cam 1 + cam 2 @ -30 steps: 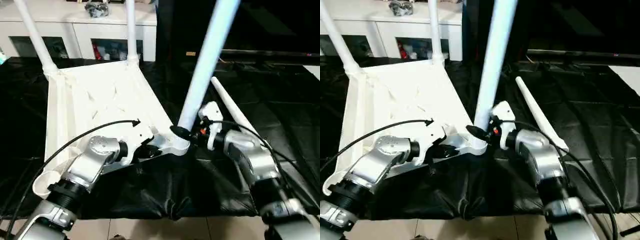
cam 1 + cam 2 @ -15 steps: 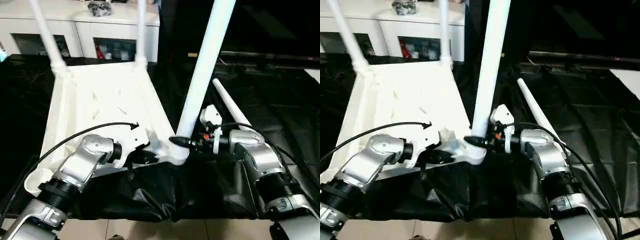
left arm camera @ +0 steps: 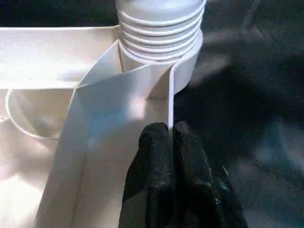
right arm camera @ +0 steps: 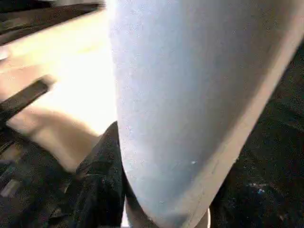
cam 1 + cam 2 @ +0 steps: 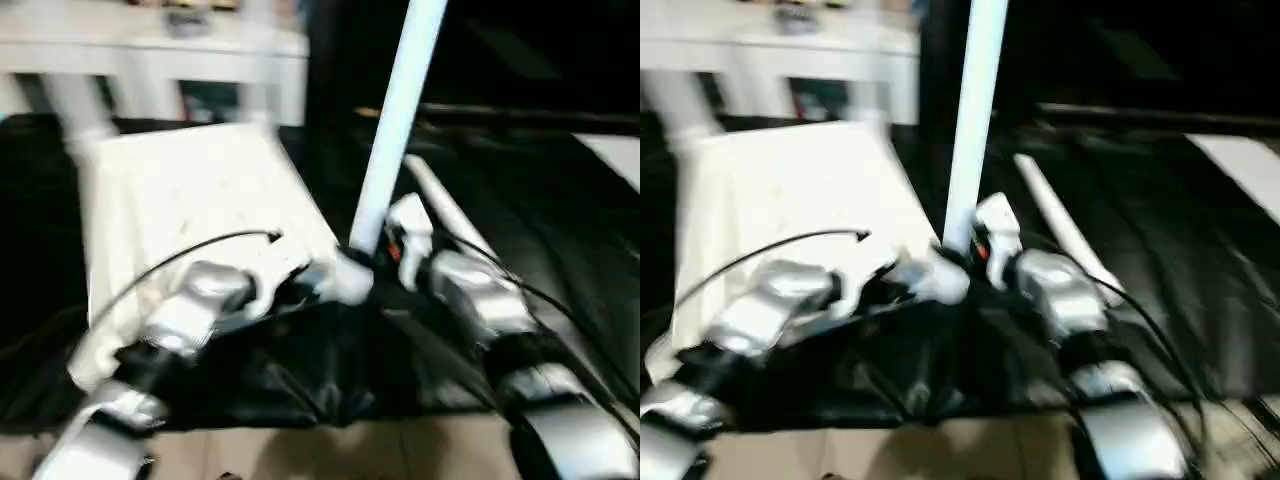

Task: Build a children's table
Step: Insert table leg to table base

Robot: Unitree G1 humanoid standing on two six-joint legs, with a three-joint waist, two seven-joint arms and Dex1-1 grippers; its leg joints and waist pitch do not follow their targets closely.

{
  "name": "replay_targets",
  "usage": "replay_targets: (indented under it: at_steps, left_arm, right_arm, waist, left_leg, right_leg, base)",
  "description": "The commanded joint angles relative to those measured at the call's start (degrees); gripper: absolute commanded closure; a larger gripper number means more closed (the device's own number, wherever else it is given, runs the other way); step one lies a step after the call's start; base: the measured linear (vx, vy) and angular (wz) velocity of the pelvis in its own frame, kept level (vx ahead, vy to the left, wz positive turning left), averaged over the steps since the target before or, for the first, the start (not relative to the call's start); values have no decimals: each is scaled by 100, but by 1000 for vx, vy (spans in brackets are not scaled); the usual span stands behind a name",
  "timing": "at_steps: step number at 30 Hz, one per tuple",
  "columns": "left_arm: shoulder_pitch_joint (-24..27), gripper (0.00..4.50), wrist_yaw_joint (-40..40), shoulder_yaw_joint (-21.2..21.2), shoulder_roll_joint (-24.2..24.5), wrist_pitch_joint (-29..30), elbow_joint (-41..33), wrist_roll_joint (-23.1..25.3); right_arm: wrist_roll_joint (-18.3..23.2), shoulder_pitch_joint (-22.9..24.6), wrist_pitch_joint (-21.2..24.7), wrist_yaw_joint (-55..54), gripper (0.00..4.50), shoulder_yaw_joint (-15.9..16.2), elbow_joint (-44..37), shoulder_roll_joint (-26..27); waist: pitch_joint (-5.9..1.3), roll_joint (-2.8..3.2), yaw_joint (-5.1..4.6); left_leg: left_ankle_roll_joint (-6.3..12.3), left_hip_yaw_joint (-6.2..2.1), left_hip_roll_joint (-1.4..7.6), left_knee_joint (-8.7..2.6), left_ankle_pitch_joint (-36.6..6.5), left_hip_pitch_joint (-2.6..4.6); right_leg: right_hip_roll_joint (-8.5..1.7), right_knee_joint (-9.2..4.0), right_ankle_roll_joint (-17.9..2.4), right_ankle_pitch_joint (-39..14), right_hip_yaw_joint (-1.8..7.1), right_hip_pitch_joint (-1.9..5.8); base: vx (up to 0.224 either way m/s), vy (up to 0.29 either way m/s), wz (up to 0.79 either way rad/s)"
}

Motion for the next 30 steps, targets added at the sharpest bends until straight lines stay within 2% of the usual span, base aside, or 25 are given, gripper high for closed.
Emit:
replay_targets:
  at_steps: [1, 2, 3, 4, 5, 6, 7, 8, 9, 10, 11, 12, 13, 14, 18, 23, 24, 26, 28, 30]
  left_arm:
    - [-441, 450, 549, 475, -176, 167, -454, -20]
    - [-456, 450, 732, 520, -281, 293, -495, 10]
    - [-465, 450, 984, 575, -413, 457, -550, 59]
    - [-465, 450, 984, 575, -413, 457, -550, 59]
    - [-463, 450, 1369, 603, -630, 675, -645, 154]
    - [-437, 450, 1498, 560, -719, 749, -718, 201]
    - [-411, 450, 1553, 524, -766, 777, -760, 222]
    - [-386, 450, 1589, 497, -796, 787, -789, 234]
    - [-366, 450, 1603, 461, -790, 748, -788, 263]
    - [-364, 450, 1605, 460, -789, 748, -789, 264]
    - [-321, 450, 1642, 440, -763, 743, -798, 276]
    - [-298, 450, 1644, 439, -743, 766, -819, 283]
    - [-278, 450, 1640, 441, -727, 790, -846, 286]
    - [-263, 450, 1646, 445, -717, 821, -874, 291]
    - [-238, 450, 1695, 462, -692, 911, -931, 316]
    - [-248, 450, 1686, 443, -672, 902, -924, 300]
    - [-248, 450, 1686, 442, -672, 903, -924, 300]
    - [-236, 450, 1648, 432, -668, 888, -943, 286]
    - [-233, 450, 1629, 425, -662, 880, -946, 284]
    - [-213, 450, 1563, 405, -619, 831, -961, 272]
  right_arm:
    - [-96, 7, 353, -800, 262, -144, 774, 78]
    - [-90, -72, 330, -959, 262, -183, 902, 135]
    - [-98, -156, 309, -1145, 262, -214, 1044, 197]
    - [-98, -156, 309, -1145, 262, -214, 1044, 197]
    - [-133, -317, 258, -1428, 262, -283, 1325, 317]
    - [-154, -400, 221, -1536, 262, -309, 1465, 382]
    - [-172, -450, 197, -1584, 262, -314, 1540, 426]
    - [-193, -475, 188, -1578, 262, -297, 1572, 454]
    - [-208, -489, 187, -1547, 262, -277, 1580, 479]
    - [-209, -491, 185, -1545, 262, -277, 1582, 481]
    - [-257, -529, 152, -1482, 262, -251, 1637, 522]
    - [-292, -547, 121, -1464, 262, -233, 1671, 536]
    - [-314, -557, 106, -1445, 262, -220, 1694, 543]
    - [-330, -569, 89, -1435, 262, -208, 1723, 550]
    - [-459, -648, -70, -1454, 262, -164, 1892, 580]
    - [-459, -678, -159, -1325, 262, -220, 1916, 611]
    - [-457, -679, -159, -1323, 227, -221, 1916, 612]
    - [-369, -734, -182, -1203, 227, -344, 1910, 634]
    - [-354, -763, -204, -1163, 190, -381, 1911, 640]
    - [-373, -812, -302, -1062, 173, -383, 1881, 634]
  waist:
    - [-323, 176, -111]
    - [-336, 189, -133]
    - [-323, 175, -152]
    - [-314, 158, -148]
    - [-304, 76, -148]
    - [-299, 81, -147]
    - [-299, 100, -148]
    - [-292, 110, -162]
    - [-313, 133, -176]
    - [-321, 140, -190]
    - [-335, 119, -205]
    - [-339, 109, -198]
    - [-338, 94, -197]
    - [-334, 91, -186]
    - [-342, 99, -183]
    - [-330, 111, -192]
    - [-329, 106, -197]
    - [-331, 103, -192]
    - [-331, 106, -189]
    - [-335, 118, -188]
  left_leg:
    - [-541, -308, 331, -693, -3994, 90]
    - [-557, -309, 351, -717, -4158, 113]
    - [-537, -282, 333, -695, -4240, 164]
    - [-527, -249, 297, -642, -4210, 220]
    - [-437, -196, 205, -481, -3949, 325]
    - [-350, -208, 172, -401, -3553, 299]
    - [-318, -216, 176, -404, -3440, 256]
    - [-302, -225, 196, -430, -3416, 219]
    - [-320, -278, 257, -509, -3509, 154]
    - [-330, -288, 280, -539, -3577, 142]
    - [-343, -296, 291, -560, -3615, 133]
    - [-332, -262, 265, -539, -3535, 160]
    - [-314, -242, 250, -517, -3460, 181]
    - [-269, -225, 228, -489, -3272, 170]
    - [-218, -216, 248, -500, -2989, 128]
    - [-213, -211, 252, -501, -3113, 169]
    - [-214, -212, 251, -500, -3138, 168]
    - [-211, -211, 250, -494, -3166, 185]
    - [-202, -212, 253, -494, -3143, 180]
    - [-221, -221, 267, -503, -3141, 167]
  right_leg:
    - [-301, -393, -598, -2991, 29, 323]
    - [-288, -348, -652, -2760, 33, 339]
    - [-316, -365, -762, -2590, 73, 281]
    - [-346, -429, -793, -2748, 84, 213]
    - [-417, -602, -728, -3313, 51, 113]
    - [-483, -687, -588, -3734, -20, 163]
    - [-484, -693, -512, -3811, -36, 198]
    - [-470, -694, -456, -3813, -52, 223]
    - [-431, -611, -461, -3415, -65, 295]
    - [-421, -574, -514, -3193, -50, 298]
    - [-429, -529, -641, -2878, -29, 295]
    - [-445, -537, -781, -2749, 10, 246]
    - [-461, -550, -837, -2764, 22, 221]
    - [-483, -560, -876, -2868, 27, 223]
    - [-454, -521, -936, -2689, 39, 245]
    - [-431, -537, -923, -2718, 25, 213]
    - [-428, -542, -908, -2745, 22, 215]
    - [-439, -557, -869, -2830, 20, 207]
    - [-441, -557, -875, -2822, 23, 208]
    - [-448, -543, -921, -2730, 31, 218]
  base:
    - [-33, 44, -23]
    - [-33, 44, -23]
    - [0, 0, 0]
    - [0, 0, 0]
    - [0, 0, 0]
    - [0, 0, 0]
    - [0, 0, 0]
    - [0, 0, 0]
    - [0, 0, 0]
    - [0, 0, 0]
    - [0, 0, 0]
    - [0, 0, 0]
    - [0, 0, 0]
    - [0, 0, 0]
    - [0, 0, 0]
    - [0, 0, 0]
    - [0, 0, 0]
    - [0, 0, 0]
    - [0, 0, 0]
    - [0, 0, 0]
